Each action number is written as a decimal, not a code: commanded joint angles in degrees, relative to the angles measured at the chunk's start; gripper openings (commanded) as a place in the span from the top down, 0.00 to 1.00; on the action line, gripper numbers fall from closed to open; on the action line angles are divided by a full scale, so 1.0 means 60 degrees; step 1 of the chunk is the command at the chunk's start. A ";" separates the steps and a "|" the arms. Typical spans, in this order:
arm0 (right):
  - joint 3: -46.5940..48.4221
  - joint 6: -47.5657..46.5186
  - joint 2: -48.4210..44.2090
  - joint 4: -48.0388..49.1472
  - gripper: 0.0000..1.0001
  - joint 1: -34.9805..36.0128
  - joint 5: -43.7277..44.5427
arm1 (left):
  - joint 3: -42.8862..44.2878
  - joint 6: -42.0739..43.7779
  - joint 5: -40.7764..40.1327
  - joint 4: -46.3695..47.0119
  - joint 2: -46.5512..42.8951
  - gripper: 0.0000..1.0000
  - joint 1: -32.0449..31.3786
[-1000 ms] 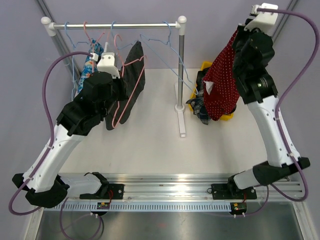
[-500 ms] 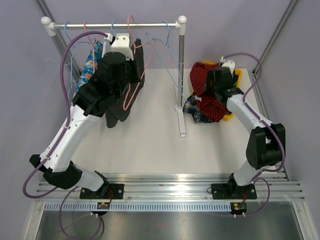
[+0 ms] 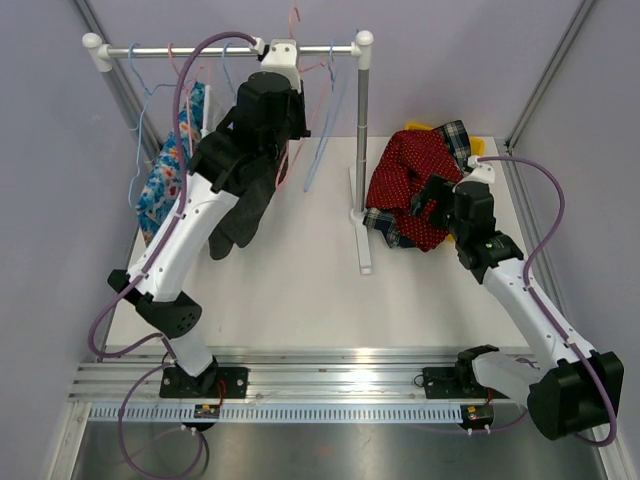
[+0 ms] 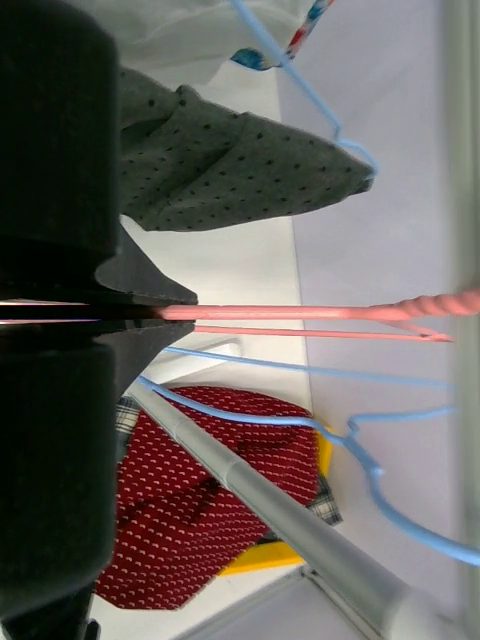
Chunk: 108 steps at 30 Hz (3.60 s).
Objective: Remove the skirt from the hanger
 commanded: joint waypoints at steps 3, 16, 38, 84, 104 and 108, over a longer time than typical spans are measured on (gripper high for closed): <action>-0.0051 -0.0259 -0.0656 -0.0524 0.00 0.0037 -0.0062 | -0.1276 -0.0708 0.0338 0.0374 -0.0612 0.94 -0.0003; -0.0549 -0.0186 -0.2106 -0.1476 0.01 0.0023 -0.0238 | 0.0333 0.0301 -0.0906 -0.1047 -0.2516 0.03 -0.0224; -0.0491 -0.0157 -0.2444 -0.1946 0.00 0.0023 -0.0194 | -0.1162 0.0698 0.1713 -0.0549 -0.2021 0.09 0.3248; 0.7771 -0.3424 0.3912 -0.0980 0.01 0.9147 0.0582 | 0.0596 -0.0606 0.3326 -0.1780 -0.2577 1.00 0.3102; 0.9352 -0.3072 0.6491 -0.0086 0.03 0.9207 0.0319 | -0.0224 -0.1352 0.3839 -0.1121 -0.3353 1.00 0.3058; 0.9411 -0.3188 0.6638 0.0207 0.33 0.9207 0.0216 | -0.0385 -0.1572 0.4175 -0.0945 -0.3529 1.00 0.3058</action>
